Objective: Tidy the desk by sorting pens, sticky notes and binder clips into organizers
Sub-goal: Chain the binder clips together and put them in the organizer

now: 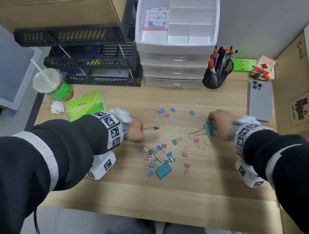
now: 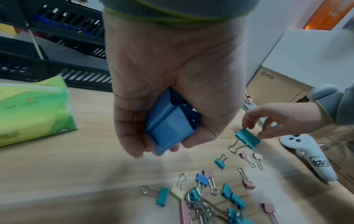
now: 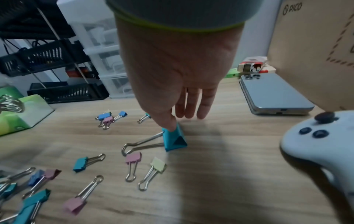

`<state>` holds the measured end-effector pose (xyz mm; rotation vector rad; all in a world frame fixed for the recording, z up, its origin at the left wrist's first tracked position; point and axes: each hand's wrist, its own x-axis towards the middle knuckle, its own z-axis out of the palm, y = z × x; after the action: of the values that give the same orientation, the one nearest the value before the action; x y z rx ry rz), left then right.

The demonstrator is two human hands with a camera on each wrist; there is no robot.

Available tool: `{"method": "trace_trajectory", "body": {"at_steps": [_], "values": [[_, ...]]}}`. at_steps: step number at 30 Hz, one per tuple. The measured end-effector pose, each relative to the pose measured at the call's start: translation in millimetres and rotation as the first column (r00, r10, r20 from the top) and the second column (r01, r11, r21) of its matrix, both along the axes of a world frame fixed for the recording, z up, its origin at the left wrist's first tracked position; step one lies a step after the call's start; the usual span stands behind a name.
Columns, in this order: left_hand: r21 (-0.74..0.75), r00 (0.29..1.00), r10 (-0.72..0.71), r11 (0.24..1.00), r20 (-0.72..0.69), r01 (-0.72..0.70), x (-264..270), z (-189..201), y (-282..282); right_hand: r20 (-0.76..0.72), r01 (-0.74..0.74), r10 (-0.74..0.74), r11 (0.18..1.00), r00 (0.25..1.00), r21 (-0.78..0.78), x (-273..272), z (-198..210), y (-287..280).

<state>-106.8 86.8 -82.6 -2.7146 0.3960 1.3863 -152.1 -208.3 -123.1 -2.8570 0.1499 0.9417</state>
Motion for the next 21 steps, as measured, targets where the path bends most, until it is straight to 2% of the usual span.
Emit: {"method": "trace_trajectory", "body": {"at_steps": [3,7,10,14,18,21], "values": [[0.045,0.999,-0.021,0.999,0.033,0.019,-4.7,-8.9,6.2,0.049,-0.072,0.071,0.997,0.996,0.025,3.6,-15.4,10.5],[0.050,0.996,-0.068,0.997,0.065,0.065,-11.8,-23.1,6.2,0.045,-0.142,0.144,0.989,0.989,-0.048,8.8,-31.7,24.4],[0.005,0.997,-0.074,0.997,0.018,0.074,-19.0,-33.6,1.8,-0.026,-0.121,0.119,0.985,0.993,-0.119,13.5,-41.6,25.6],[-0.043,0.999,-0.030,0.999,0.027,0.032,-29.2,-41.3,-0.5,-0.140,-0.127,0.103,0.977,0.985,-0.171,14.3,-42.1,27.4],[-0.050,1.000,0.001,0.999,-0.009,-0.001,-27.2,-34.6,-0.6,-0.225,-0.113,0.060,0.967,0.972,-0.229,21.5,-45.1,29.0],[-0.054,1.000,0.004,0.999,-0.013,-0.004,-20.4,-28.3,3.6,-0.215,-0.116,0.065,0.965,0.975,-0.234,29.2,-59.7,21.9]]}}
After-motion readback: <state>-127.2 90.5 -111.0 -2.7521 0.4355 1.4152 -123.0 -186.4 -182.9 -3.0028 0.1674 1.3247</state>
